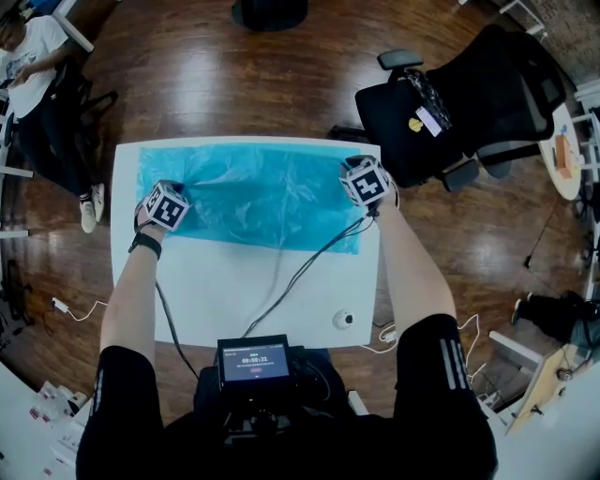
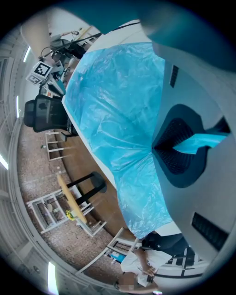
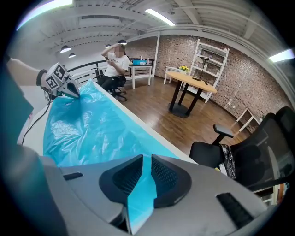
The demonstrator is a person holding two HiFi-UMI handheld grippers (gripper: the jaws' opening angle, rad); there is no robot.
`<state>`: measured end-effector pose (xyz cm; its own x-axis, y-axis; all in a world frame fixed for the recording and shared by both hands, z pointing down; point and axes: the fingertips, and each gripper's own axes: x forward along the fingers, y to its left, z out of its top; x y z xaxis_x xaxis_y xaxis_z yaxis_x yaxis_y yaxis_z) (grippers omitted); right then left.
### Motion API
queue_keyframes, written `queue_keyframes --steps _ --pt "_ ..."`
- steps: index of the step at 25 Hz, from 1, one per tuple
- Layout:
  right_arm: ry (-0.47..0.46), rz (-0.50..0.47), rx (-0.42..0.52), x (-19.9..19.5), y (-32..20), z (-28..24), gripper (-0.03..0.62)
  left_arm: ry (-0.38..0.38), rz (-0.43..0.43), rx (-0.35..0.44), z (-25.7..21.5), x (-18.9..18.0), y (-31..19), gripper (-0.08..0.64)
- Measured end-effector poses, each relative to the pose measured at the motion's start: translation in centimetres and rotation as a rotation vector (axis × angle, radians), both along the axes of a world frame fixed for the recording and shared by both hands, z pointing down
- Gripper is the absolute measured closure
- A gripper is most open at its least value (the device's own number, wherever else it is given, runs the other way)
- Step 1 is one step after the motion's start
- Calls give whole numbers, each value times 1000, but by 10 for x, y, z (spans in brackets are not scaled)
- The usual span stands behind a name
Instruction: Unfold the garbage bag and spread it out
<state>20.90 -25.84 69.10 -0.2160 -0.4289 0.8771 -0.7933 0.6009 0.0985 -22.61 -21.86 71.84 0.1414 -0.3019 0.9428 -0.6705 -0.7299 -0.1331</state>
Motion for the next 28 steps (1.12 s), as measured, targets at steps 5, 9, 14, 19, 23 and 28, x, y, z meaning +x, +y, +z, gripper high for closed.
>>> queue_keyframes --steps 5,9,14,19,23,28 --pt "-9 44 -30 20 -1 8 484 30 0 -11 10 3 2 560" --pt "-26 68 -68 25 2 17 465 24 -3 -8 9 2 1 560" --pt "-57 85 -87 25 5 25 465 14 -2 -6 7 2 2 560" --pt "-53 32 -87 19 8 27 504 13 1 -6 9 2 1 560" --pt "-21 -27 -56 7 9 22 559 9 4 -7 10 1 3 560" --pt "9 -39 -33 8 11 24 566 10 5 -4 11 2 2 560"
